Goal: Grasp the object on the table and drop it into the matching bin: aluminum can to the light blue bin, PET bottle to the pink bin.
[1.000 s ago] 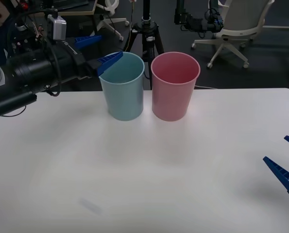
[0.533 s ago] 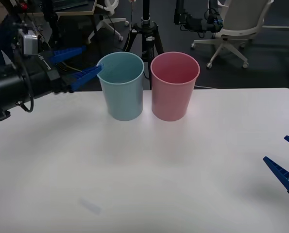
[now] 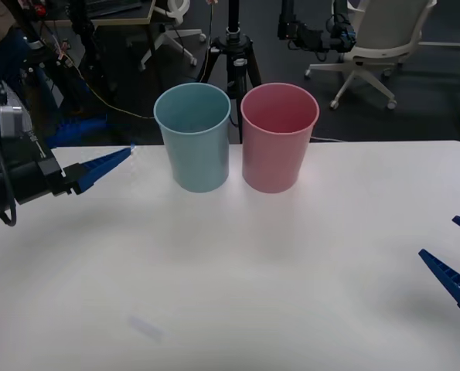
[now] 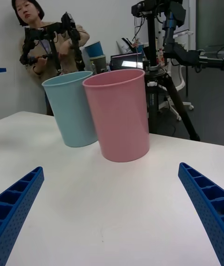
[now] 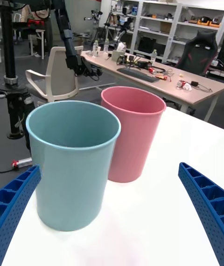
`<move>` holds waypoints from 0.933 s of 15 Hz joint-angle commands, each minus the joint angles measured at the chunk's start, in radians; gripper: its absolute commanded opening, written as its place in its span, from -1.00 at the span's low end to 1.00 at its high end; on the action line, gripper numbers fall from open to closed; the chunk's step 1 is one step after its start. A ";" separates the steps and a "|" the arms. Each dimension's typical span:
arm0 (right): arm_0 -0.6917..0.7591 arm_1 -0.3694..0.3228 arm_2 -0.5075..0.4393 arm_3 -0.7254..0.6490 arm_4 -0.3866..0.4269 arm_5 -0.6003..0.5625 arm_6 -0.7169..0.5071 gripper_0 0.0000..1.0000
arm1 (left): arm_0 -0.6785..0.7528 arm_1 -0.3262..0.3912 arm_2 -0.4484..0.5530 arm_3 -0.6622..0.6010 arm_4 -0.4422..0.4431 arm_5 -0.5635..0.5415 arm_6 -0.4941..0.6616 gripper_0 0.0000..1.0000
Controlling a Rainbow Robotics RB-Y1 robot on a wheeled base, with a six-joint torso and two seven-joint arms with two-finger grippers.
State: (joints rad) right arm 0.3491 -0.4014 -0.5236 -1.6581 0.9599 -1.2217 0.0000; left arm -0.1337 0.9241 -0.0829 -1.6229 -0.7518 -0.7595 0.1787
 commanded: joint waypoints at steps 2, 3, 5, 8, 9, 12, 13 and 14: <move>0.000 0.000 0.000 0.000 0.000 0.000 0.000 1.00 | 0.121 -0.206 0.218 -0.028 -0.262 -0.119 0.022 1.00; 0.000 0.000 0.000 0.000 0.000 0.000 0.000 1.00 | 0.137 -0.255 0.259 -0.028 -0.314 -0.156 0.030 1.00; 0.000 0.000 0.000 0.000 0.000 0.000 0.000 1.00 | 0.172 -0.337 0.333 -0.028 -0.382 -0.212 0.035 1.00; 0.000 0.000 0.000 0.000 0.000 0.000 0.000 1.00 | 0.229 -0.429 0.426 -0.035 -0.448 -0.290 0.028 1.00; 0.000 0.000 0.000 0.000 0.000 0.000 0.000 1.00 | 0.260 -0.444 0.448 -0.060 -0.459 -0.305 0.027 1.00; 0.000 0.000 0.000 0.000 0.000 0.000 0.000 1.00 | 0.359 -0.447 0.476 -0.120 -0.443 -0.308 0.024 1.00; 0.000 0.000 0.000 0.000 0.000 0.000 0.000 1.00 | 0.388 -0.447 0.483 -0.129 -0.431 -0.313 0.021 1.00; 0.000 0.000 0.000 0.000 0.000 0.000 0.000 1.00 | 0.411 -0.447 0.489 -0.134 -0.420 -0.316 0.016 1.00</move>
State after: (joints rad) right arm 0.3491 -0.4014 -0.5236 -1.6580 0.9599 -1.2217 0.0000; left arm 0.2602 0.4771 0.4019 -1.7523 -1.1807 -1.0730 0.1981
